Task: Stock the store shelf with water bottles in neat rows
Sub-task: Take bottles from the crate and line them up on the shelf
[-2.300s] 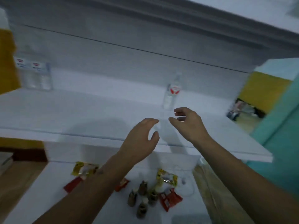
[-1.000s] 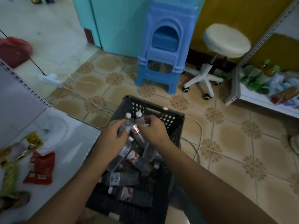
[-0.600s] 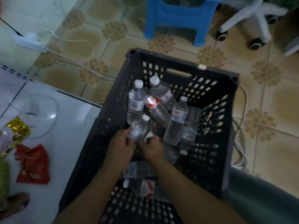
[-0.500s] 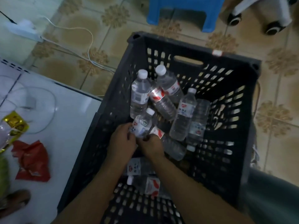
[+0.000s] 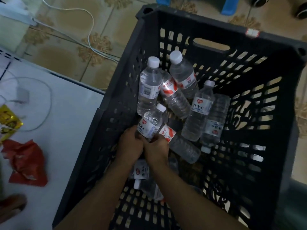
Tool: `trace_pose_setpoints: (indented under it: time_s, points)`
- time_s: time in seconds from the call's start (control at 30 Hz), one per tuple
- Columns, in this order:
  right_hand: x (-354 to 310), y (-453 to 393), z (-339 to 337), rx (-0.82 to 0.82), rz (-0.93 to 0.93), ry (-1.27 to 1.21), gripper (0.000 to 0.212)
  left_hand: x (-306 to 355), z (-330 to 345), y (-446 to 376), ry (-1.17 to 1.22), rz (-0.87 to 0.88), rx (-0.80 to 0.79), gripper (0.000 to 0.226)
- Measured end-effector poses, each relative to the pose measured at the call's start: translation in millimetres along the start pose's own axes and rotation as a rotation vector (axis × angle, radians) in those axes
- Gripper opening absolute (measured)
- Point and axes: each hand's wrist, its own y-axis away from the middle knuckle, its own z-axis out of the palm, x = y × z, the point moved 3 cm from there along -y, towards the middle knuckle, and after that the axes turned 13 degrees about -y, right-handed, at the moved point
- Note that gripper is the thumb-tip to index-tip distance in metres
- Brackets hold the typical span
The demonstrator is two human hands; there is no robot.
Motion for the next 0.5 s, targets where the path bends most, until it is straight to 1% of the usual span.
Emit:
trace_pose_setpoints:
  time_s: [0.07,0.13,0.17,0.27,0.3,0.37,0.5]
  points:
    - [-6,4,-5,-0.025,-0.001,-0.011,0.059,4,-4,8,0.024,-0.004,-0.002,0.047]
    - [-17,8,-12,-0.071,-0.022,-0.042,0.058,14,-12,18,0.038,0.013,0.006,0.045]
    - [-25,11,-17,-0.084,-0.05,-0.049,0.054,20,-16,24,0.053,0.025,0.012,0.041]
    - [-61,24,-36,-0.124,-0.16,-0.05,0.032,43,-37,49,0.151,0.083,0.054,0.032]
    - [-76,31,-43,-0.139,-0.2,-0.04,0.034,51,-44,58,0.178,0.106,0.077,0.029]
    - [-107,48,-57,-0.17,-0.292,-0.028,0.045,66,-61,81,0.229,0.162,0.122,0.029]
    - [-179,101,-86,-0.237,-0.477,-0.015,0.056,104,-102,141,0.332,0.251,0.217,0.038]
